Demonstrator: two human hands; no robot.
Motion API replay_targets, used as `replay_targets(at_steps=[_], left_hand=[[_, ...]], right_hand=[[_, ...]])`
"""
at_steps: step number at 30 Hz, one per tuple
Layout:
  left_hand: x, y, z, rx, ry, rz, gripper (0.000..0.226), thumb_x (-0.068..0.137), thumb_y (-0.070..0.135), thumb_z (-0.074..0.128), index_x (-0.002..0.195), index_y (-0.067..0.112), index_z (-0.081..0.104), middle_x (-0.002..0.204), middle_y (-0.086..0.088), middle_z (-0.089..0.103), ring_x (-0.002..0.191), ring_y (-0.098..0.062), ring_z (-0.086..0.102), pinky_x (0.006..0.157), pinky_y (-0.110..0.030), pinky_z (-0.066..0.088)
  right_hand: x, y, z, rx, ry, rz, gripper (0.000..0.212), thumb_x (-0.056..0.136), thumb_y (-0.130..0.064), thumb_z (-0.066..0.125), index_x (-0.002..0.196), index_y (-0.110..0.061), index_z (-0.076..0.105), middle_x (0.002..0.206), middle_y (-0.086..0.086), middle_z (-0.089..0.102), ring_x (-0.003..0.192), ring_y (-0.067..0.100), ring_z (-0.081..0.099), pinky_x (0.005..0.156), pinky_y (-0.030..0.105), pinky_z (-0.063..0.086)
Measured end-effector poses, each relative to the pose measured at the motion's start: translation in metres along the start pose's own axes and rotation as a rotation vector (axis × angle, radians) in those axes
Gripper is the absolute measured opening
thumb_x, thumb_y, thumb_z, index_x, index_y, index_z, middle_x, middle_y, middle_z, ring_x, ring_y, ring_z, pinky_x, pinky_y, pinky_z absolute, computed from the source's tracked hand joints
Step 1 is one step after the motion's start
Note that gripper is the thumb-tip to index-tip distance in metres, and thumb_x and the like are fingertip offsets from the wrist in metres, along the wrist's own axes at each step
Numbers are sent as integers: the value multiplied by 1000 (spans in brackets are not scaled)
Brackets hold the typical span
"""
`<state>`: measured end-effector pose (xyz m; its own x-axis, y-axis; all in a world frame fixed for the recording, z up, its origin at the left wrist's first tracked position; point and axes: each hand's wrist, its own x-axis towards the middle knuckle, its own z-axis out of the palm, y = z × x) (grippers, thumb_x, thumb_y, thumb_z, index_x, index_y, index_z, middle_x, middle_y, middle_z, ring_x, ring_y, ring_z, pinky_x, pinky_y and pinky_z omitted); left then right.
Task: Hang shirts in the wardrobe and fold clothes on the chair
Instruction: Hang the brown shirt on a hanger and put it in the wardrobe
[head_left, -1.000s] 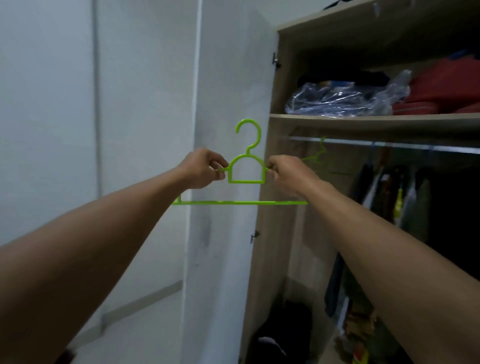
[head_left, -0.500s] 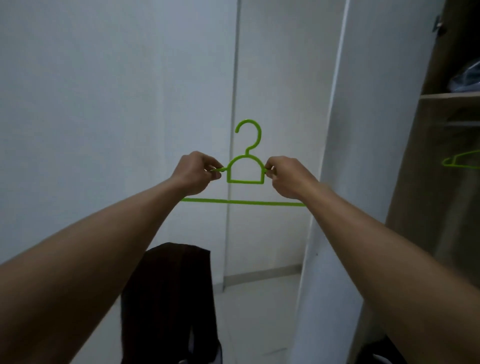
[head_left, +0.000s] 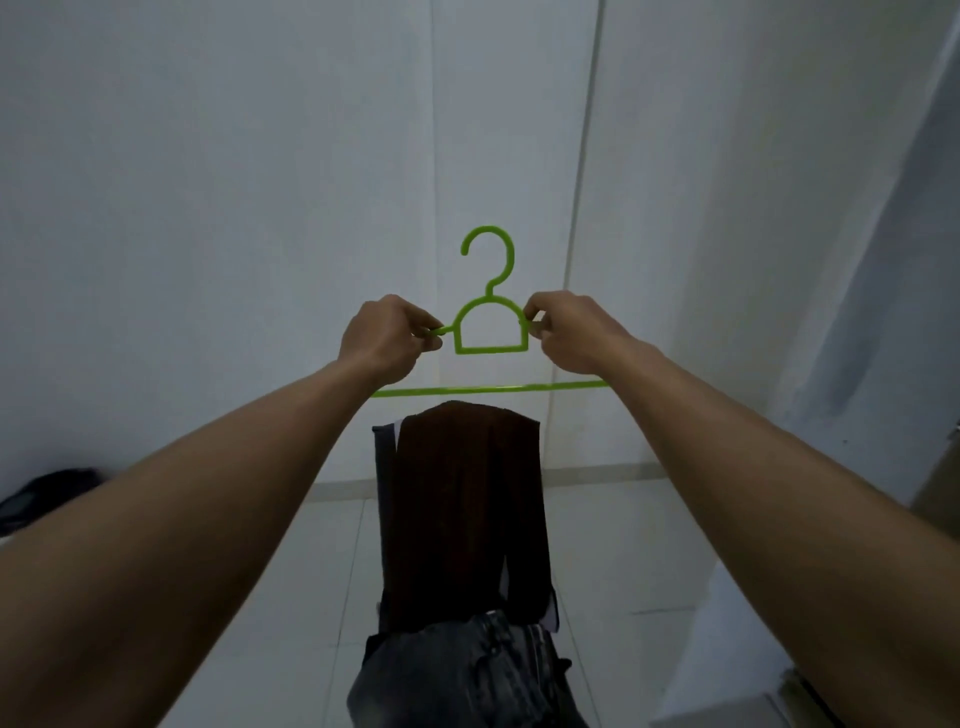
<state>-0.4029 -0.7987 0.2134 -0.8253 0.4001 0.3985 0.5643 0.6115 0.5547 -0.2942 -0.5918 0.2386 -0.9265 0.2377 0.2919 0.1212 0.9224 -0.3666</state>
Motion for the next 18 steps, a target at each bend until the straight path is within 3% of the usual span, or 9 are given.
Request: replay_targets(at_steps=[4,10,14,18], left_hand=[[14,-29,26,-19,-20,-35,25,87,27,76,111,21,77,104,0,76,92,-14,64,82,-33,52],[56,-62,76,-52,-26,-105,25,85,29,77,108,20,77,105,-2,75,95,-18,67,87,-38,55],[92,-80,112,-57,-22,-144,27,85,35,77,107,20,77,110,-3,74,99,-19,66,85,-37,52],[128,-94,155,-16,11,-181,28,86,42,74,106,23,77,116,-3,71,106,-22,63,81,-32,44]], right_hand=[[20,13,34,89,-50,37,22,105,-27,52,122,-18,64,120,7,65,99,22,60,79,32,44],[66,49,81,169,-123,65,11,103,-29,54,103,-23,64,103,2,67,89,18,61,69,29,41],[103,76,105,230,-159,63,16,103,-34,55,101,-22,66,76,-8,55,70,8,51,59,26,34],[144,106,121,217,-158,73,18,103,-31,55,96,-19,66,76,-5,57,69,11,53,57,27,34]])
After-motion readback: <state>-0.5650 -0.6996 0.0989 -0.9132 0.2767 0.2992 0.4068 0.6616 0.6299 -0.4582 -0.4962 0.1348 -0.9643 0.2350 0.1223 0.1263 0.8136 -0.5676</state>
